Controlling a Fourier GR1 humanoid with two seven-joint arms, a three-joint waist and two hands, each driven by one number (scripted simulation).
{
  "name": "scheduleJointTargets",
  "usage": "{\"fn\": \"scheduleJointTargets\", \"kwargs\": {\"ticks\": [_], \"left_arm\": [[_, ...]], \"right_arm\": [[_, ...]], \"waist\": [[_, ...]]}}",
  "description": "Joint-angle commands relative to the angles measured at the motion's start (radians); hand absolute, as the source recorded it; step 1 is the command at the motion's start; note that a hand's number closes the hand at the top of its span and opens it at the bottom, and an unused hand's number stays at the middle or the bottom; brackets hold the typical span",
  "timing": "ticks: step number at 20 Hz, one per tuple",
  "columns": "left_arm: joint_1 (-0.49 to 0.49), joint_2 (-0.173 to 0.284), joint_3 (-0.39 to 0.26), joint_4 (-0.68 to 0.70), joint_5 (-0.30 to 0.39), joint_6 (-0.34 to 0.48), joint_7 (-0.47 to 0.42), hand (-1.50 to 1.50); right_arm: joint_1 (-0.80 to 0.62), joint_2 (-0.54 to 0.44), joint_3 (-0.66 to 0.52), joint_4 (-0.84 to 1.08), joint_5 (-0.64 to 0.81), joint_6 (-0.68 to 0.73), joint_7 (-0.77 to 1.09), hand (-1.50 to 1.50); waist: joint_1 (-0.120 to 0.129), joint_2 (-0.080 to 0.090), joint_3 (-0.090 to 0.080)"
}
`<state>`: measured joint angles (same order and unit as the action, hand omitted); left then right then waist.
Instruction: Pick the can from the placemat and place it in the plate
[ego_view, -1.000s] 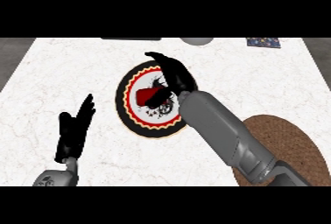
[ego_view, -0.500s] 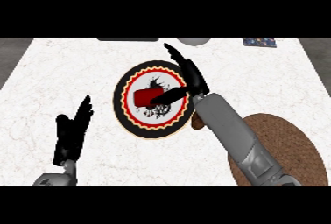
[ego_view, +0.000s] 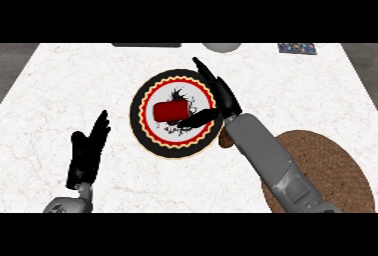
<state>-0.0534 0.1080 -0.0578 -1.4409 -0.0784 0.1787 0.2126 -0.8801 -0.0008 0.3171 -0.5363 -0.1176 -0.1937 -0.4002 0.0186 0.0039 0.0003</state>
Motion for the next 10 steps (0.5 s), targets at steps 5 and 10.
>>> {"fn": "scheduleJointTargets", "kwargs": {"ticks": [5,10], "left_arm": [[-0.012,0.013,0.041,0.032,0.023,-0.038,-0.028,0.0],[0.028,0.018,0.042,-0.006,0.024,-0.049,-0.026,0.0]], "right_arm": [[-0.052,0.001,-0.009,0.115,-0.012,-0.041,-0.013,-1.5],[-0.038,-0.015,-0.009,0.185,0.027,-0.05,-0.074,-1.5]], "waist": [[0.002,0.001,0.0],[-0.001,0.001,0.0]]}}
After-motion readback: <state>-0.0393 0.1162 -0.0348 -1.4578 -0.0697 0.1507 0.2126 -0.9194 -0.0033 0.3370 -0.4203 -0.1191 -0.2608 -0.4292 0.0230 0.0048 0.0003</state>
